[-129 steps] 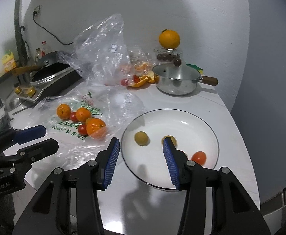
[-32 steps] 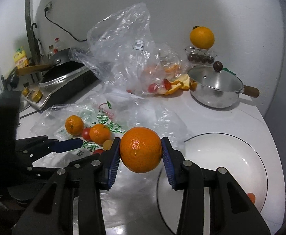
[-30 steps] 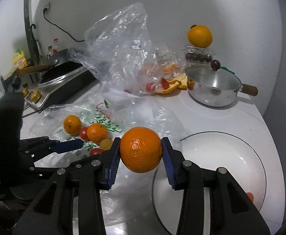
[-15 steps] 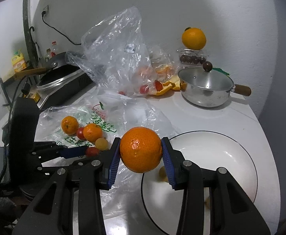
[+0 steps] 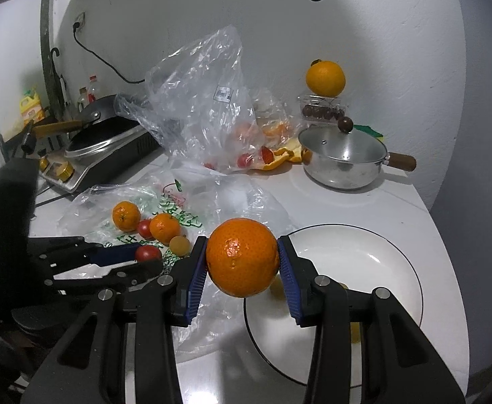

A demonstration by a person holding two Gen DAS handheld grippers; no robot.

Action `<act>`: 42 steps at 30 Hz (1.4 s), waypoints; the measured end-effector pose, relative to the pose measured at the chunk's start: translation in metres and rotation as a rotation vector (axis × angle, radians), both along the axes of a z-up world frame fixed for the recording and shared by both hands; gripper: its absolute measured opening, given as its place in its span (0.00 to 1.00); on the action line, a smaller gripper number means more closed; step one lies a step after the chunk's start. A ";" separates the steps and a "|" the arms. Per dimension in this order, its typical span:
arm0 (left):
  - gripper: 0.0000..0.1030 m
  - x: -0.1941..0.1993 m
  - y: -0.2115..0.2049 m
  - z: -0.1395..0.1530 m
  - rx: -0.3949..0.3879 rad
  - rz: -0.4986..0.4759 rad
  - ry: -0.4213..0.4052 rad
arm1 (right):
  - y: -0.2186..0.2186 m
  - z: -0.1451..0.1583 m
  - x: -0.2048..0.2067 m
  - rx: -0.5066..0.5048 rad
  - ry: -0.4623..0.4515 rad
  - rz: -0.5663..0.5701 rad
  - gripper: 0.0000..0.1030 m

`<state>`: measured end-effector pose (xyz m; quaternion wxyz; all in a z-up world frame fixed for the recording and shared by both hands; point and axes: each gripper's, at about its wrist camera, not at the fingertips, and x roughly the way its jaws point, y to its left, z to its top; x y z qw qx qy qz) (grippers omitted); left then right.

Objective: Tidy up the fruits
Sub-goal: 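Carry the orange and the cherry tomato over the white plate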

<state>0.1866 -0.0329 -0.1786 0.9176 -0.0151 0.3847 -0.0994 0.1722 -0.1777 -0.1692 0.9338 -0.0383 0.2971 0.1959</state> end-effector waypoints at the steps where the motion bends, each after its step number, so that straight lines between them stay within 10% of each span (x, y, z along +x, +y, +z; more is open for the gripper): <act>1: 0.29 -0.003 -0.001 0.003 -0.002 -0.005 -0.008 | 0.000 0.000 -0.002 -0.001 -0.001 -0.001 0.42; 42: 0.29 -0.030 -0.102 0.030 0.022 -0.119 -0.050 | -0.111 0.000 -0.035 0.026 0.011 -0.127 0.42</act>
